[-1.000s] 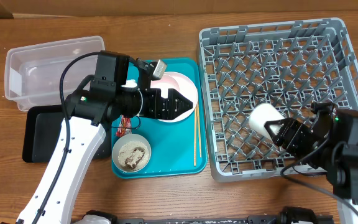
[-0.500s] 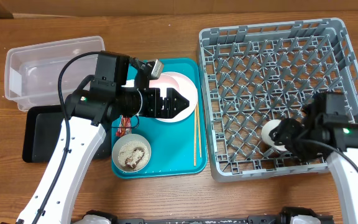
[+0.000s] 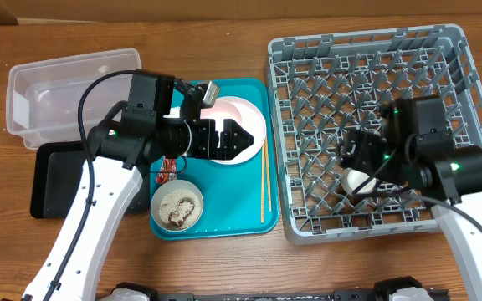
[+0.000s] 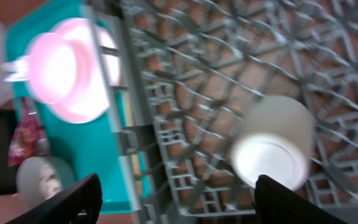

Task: Sort waste into correct bins and load items into the dishwasher
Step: 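Take the cup with the right gripper and place it in the rack, then grasp the pink bowl on the plate with the right gripper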

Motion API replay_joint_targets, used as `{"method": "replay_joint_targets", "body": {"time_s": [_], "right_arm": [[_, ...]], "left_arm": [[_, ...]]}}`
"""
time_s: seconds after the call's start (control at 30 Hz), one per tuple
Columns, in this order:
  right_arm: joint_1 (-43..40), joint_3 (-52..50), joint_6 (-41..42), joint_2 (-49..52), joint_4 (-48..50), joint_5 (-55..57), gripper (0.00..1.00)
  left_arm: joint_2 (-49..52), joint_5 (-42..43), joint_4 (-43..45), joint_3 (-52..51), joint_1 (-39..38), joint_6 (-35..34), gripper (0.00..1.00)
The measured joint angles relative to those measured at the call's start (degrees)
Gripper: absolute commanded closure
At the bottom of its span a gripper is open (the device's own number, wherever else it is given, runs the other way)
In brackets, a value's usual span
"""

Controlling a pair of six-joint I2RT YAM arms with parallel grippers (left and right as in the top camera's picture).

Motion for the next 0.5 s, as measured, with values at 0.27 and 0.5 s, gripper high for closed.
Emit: {"method": "replay_joint_targets", "body": {"time_s": [0.27,0.5], "right_arm": [[2.1,0.6,0.6,-0.4,0.7,0.0,0.31],[10.4,0.6,-3.7,-0.1,8.7,-7.8,0.31]], "left_arm": [[0.0,-4.9,-5.6,0.0,0.0,0.2,0.0],[0.0,-13.0,-5.9,0.0,0.3,-0.4,0.04]]}}
